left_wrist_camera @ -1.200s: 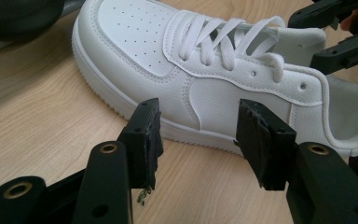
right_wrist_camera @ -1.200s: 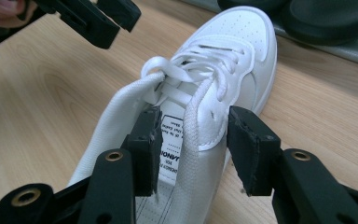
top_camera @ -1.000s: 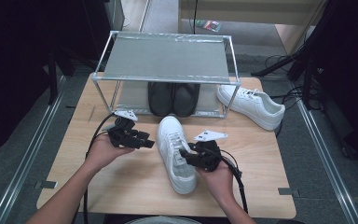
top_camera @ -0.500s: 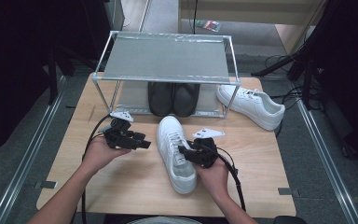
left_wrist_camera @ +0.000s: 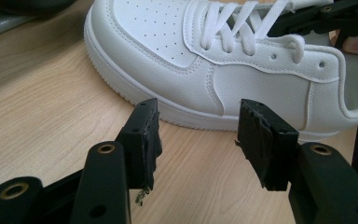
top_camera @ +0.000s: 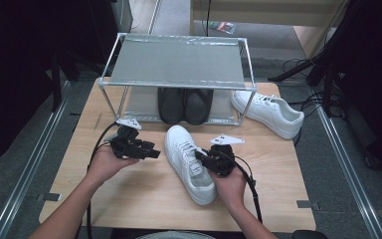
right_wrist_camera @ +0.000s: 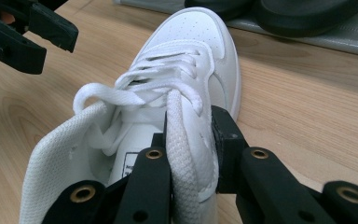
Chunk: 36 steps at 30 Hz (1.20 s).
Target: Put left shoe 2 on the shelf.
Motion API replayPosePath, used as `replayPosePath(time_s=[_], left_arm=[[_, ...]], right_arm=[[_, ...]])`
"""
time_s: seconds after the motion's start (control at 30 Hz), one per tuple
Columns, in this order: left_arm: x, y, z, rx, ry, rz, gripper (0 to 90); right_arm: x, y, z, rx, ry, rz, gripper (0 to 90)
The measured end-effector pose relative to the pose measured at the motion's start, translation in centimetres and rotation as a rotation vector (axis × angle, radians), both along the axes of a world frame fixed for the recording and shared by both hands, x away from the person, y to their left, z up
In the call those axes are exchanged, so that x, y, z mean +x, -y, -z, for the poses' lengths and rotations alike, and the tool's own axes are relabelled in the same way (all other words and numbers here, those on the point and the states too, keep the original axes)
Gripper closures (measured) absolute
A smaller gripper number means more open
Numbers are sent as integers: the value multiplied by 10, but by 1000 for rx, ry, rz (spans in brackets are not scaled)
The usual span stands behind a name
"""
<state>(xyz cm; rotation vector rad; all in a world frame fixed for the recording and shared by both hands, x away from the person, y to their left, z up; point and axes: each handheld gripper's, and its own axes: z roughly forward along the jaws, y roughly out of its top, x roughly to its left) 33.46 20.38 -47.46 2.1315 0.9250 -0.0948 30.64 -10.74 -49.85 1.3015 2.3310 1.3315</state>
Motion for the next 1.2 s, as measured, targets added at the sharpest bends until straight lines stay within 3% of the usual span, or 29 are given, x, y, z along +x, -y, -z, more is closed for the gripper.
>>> replayPosePath(time_s=[0.47, 0.67, 1.0, 1.2], left_arm=[[2, -12, 1, -8, 3, -22, 449], [3, -23, 3, -15, -7, -40, 439], [3, -36, 3, -27, 7, -60, 419], [2, -41, 3, -39, 12, -74, 419]], right_arm=[[14, 14, -9, 41, -43, -34, 833], [20, 21, -22, 96, -59, -60, 833], [33, 22, -56, 92, -17, -171, 832], [52, 27, -83, 97, 16, -265, 833]])
